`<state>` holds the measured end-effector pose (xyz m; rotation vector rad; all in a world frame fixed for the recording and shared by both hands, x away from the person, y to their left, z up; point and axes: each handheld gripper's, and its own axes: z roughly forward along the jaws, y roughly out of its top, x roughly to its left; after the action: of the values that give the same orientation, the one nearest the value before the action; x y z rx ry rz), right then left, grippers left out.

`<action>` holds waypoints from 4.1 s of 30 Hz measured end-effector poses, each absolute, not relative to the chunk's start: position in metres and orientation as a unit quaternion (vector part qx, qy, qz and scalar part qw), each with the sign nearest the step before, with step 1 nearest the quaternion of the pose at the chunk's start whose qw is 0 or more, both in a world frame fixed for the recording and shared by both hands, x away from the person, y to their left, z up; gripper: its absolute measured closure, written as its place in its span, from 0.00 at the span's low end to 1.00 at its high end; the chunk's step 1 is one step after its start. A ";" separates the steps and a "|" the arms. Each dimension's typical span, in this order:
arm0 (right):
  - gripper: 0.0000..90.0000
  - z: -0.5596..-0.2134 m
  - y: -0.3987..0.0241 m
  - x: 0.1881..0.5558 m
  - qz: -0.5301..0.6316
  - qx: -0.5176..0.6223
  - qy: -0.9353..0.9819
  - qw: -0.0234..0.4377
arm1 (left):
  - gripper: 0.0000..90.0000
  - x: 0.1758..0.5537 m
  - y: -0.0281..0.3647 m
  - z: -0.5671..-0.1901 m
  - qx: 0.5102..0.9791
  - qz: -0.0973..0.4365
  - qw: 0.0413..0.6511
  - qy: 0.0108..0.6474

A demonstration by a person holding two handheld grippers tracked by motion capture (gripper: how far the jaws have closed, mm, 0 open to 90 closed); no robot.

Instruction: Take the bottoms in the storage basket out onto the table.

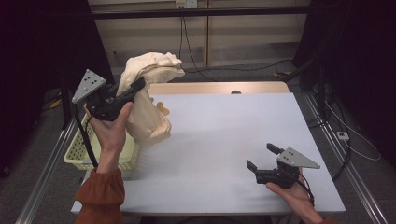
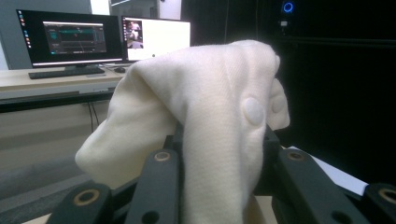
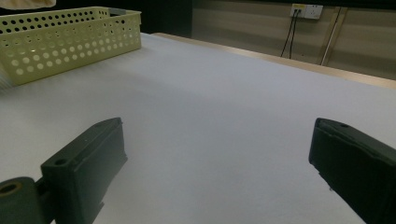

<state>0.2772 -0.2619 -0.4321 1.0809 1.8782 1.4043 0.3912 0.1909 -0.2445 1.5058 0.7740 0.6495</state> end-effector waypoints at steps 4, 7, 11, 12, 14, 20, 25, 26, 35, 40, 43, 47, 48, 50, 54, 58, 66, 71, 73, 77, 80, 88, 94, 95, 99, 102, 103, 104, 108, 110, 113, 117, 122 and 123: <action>0.04 -0.432 -0.262 0.277 0.523 0.402 0.699 0.276 | 0.79 0.393 0.185 -0.246 0.655 0.277 0.618 0.337; 0.04 -0.432 -0.262 0.277 0.523 0.402 0.700 0.276 | 0.79 0.396 0.180 -0.246 0.655 0.271 0.620 0.337; 0.04 -0.432 -0.262 0.277 0.523 0.401 0.700 0.275 | 0.79 0.399 0.174 -0.246 0.660 0.268 0.618 0.333; 0.04 -0.432 -0.262 0.277 0.523 0.401 0.700 0.275 | 0.79 0.400 0.172 -0.246 0.660 0.267 0.619 0.332; 0.04 -0.432 -0.262 0.277 0.523 0.400 0.700 0.275 | 0.79 0.401 0.169 -0.246 0.662 0.264 0.619 0.332; 0.04 -0.432 -0.262 0.277 0.523 0.401 0.700 0.274 | 0.79 0.406 0.157 -0.248 0.671 0.258 0.613 0.327; 0.04 -0.432 -0.262 0.277 0.524 0.401 0.700 0.273 | 0.79 0.409 0.147 -0.249 0.676 0.252 0.612 0.324; 0.04 -0.432 -0.262 0.277 0.524 0.401 0.700 0.273 | 0.79 0.410 0.145 -0.249 0.677 0.251 0.612 0.323; 0.04 -0.432 -0.262 0.277 0.524 0.400 0.701 0.272 | 0.79 0.418 0.131 -0.252 0.683 0.238 0.612 0.320; 0.04 -0.432 -0.262 0.277 0.524 0.400 0.700 0.273 | 0.79 0.420 0.125 -0.254 0.686 0.233 0.611 0.318; 0.04 -0.432 -0.262 0.277 0.525 0.399 0.701 0.273 | 0.79 0.421 0.122 -0.255 0.685 0.232 0.614 0.316; 0.04 -0.432 -0.262 0.277 0.524 0.400 0.701 0.272 | 0.79 0.422 0.118 -0.255 0.686 0.230 0.614 0.315; 0.04 -0.432 -0.262 0.277 0.524 0.400 0.701 0.272 | 0.79 0.422 0.117 -0.255 0.687 0.229 0.614 0.314; 0.04 -0.432 -0.262 0.277 0.524 0.399 0.701 0.272 | 0.79 0.424 0.114 -0.255 0.688 0.229 0.613 0.313; 0.04 -0.432 -0.262 0.277 0.525 0.399 0.701 0.272 | 0.79 0.426 0.108 -0.255 0.691 0.227 0.611 0.312; 0.04 -0.432 -0.262 0.277 0.525 0.399 0.701 0.272 | 0.79 0.429 0.102 -0.257 0.694 0.223 0.611 0.308; 0.04 -0.432 -0.263 0.276 0.525 0.399 0.701 0.273 | 0.79 0.435 0.091 -0.266 0.703 0.213 0.606 0.306; 0.04 -0.432 -0.263 0.276 0.525 0.399 0.701 0.273 | 0.79 0.439 0.082 -0.269 0.711 0.218 0.596 0.305; 0.04 -0.432 -0.263 0.276 0.525 0.399 0.701 0.273 | 0.79 0.441 0.079 -0.271 0.714 0.217 0.592 0.305; 0.04 -0.432 -0.263 0.276 0.525 0.399 0.701 0.272 | 0.79 0.445 0.073 -0.274 0.717 0.214 0.588 0.307; 0.04 -0.432 -0.263 0.276 0.525 0.398 0.701 0.272 | 0.79 0.448 0.068 -0.275 0.719 0.215 0.585 0.308; 0.04 -0.432 -0.263 0.276 0.525 0.399 0.701 0.272 | 0.79 0.454 0.058 -0.282 0.721 0.203 0.583 0.316; 0.04 -0.432 -0.263 0.276 0.526 0.398 0.701 0.271 | 0.79 0.459 0.049 -0.286 0.722 0.197 0.583 0.318; 0.04 -0.432 -0.263 0.276 0.526 0.398 0.701 0.271 | 0.78 0.459 0.048 -0.287 0.721 0.196 0.584 0.317; 0.04 -0.432 -0.263 0.276 0.527 0.399 0.700 0.271 | 0.78 0.462 0.044 -0.291 0.724 0.203 0.574 0.324; 0.04 -0.431 -0.263 0.275 0.526 0.398 0.701 0.271 | 0.78 0.466 0.042 -0.296 0.732 0.205 0.562 0.326; 0.04 -0.432 -0.264 0.275 0.526 0.399 0.701 0.271 | 0.78 0.467 0.042 -0.298 0.734 0.207 0.559 0.326; 0.04 -0.432 -0.264 0.275 0.526 0.399 0.700 0.271 | 0.78 0.468 0.041 -0.300 0.734 0.207 0.558 0.327; 0.04 -0.432 -0.264 0.276 0.525 0.399 0.701 0.271 | 0.78 0.473 0.039 -0.308 0.734 0.200 0.560 0.327; 0.04 -0.432 -0.264 0.276 0.525 0.399 0.700 0.272 | 0.78 0.474 0.038 -0.311 0.737 0.196 0.558 0.327; 0.04 -0.432 -0.265 0.275 0.525 0.399 0.700 0.273 | 0.78 0.475 0.037 -0.316 0.739 0.191 0.558 0.326; 0.04 -0.432 -0.265 0.275 0.525 0.400 0.700 0.274 | 0.78 0.474 0.037 -0.321 0.747 0.182 0.552 0.322; 0.04 -0.432 -0.265 0.275 0.525 0.399 0.701 0.273 | 0.78 0.474 0.040 -0.329 0.753 0.173 0.544 0.328; 0.04 -0.432 -0.264 0.275 0.524 0.399 0.701 0.274 | 0.78 0.474 0.041 -0.332 0.755 0.173 0.540 0.329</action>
<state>0.2752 -0.2644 -0.4323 1.0725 1.8849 1.4107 0.4742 0.0410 -0.3321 1.7937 0.7822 0.4113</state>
